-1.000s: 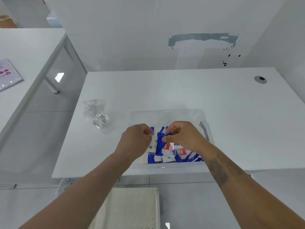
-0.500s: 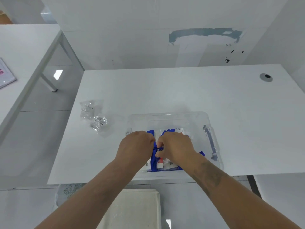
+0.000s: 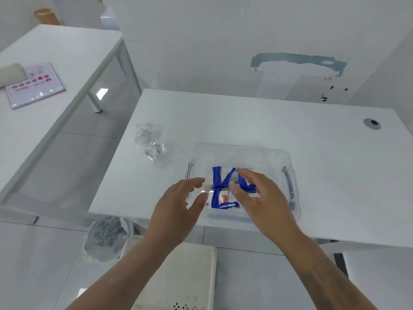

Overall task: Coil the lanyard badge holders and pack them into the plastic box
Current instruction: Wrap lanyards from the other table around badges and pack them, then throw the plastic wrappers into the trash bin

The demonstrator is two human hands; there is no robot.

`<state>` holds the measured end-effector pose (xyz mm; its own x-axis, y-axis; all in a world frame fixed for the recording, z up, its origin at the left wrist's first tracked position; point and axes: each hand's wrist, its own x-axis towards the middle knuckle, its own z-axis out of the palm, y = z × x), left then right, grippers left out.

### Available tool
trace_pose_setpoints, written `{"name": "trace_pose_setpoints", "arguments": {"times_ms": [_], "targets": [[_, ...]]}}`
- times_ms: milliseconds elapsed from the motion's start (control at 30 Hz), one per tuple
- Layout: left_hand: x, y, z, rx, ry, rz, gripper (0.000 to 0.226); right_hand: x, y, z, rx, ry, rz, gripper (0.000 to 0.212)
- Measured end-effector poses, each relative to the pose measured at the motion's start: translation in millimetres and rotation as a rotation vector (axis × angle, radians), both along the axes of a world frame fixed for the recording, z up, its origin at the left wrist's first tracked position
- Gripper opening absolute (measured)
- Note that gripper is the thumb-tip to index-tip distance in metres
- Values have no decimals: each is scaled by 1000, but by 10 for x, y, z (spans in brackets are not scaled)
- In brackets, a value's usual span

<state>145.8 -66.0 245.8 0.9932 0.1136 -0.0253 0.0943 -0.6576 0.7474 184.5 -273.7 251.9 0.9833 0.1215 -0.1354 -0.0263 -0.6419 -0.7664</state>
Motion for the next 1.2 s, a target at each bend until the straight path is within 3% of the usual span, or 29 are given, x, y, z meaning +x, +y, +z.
{"name": "trace_pose_setpoints", "arguments": {"times_ms": [200, 300, 633, 933, 1200], "targets": [[-472, 360, 160, -91, -49, 58, 30, -621, 294, 195, 148, -47, -77, 36], [-691, 699, 217, -128, -54, 56, 29, -918, 597, 267, 173, -101, -125, 42], [-1098, 2162, 259, -175, 19, -14, 30, -1591, 1954, 300, 284, -66, -340, 30], [-1122, 2544, 222, -174, 83, -24, 31, -1791, 2327, 229, 267, -14, -363, 26], [-825, 2622, 123, -168, 137, 47, 26, -1497, 2390, 67, 278, 109, -340, 26]]}}
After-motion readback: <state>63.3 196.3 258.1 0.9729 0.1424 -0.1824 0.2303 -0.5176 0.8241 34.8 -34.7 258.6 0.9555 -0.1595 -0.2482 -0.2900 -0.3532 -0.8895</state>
